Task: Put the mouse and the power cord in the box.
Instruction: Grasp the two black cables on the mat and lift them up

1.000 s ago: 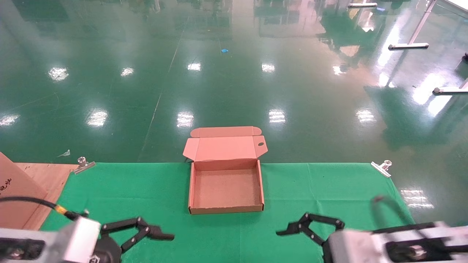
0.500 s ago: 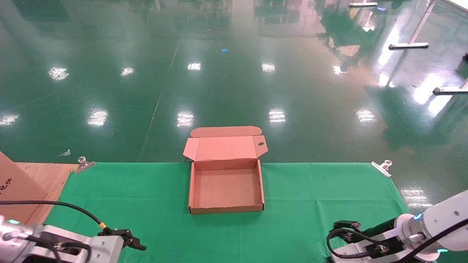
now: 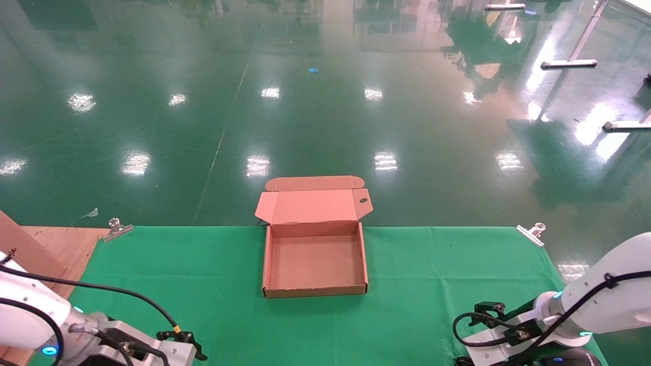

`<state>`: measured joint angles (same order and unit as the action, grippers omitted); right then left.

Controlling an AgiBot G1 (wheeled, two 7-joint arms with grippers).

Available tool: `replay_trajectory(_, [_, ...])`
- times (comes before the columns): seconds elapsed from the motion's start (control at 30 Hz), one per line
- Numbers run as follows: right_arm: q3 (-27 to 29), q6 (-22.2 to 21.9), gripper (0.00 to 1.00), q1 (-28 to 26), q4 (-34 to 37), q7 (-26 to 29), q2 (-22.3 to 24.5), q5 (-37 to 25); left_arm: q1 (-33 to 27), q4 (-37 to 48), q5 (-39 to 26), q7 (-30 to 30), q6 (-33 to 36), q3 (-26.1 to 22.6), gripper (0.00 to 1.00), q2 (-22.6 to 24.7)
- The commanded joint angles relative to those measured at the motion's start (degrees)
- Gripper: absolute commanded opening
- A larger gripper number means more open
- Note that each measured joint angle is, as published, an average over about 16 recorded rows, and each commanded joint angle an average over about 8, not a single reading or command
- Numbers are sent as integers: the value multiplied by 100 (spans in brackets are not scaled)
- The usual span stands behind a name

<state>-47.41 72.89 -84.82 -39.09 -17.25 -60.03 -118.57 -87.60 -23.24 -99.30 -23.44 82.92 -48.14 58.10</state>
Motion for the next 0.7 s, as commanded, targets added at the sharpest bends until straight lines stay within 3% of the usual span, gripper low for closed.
replay_trajectory(0.03, [-14,-103,100,-43,311,-157,-123,-10,5,251,-33,-131,-56,-28,100,114])
replay_trajectory(0.43, [22,-332,100,-204,1570,-901,-489,148,-60,1031,-165,-613,-526,-86,100,423])
replay_trajectory(0.5, [38,-345,97,-248,1715,-995,-516,178,-58,1108,-173,-676,-584,-88,79,442])
replay_trajectory(0.7, [88,-332,22,-368,2097,-1290,-592,280,-98,1298,-204,-799,-640,-106,4,503])
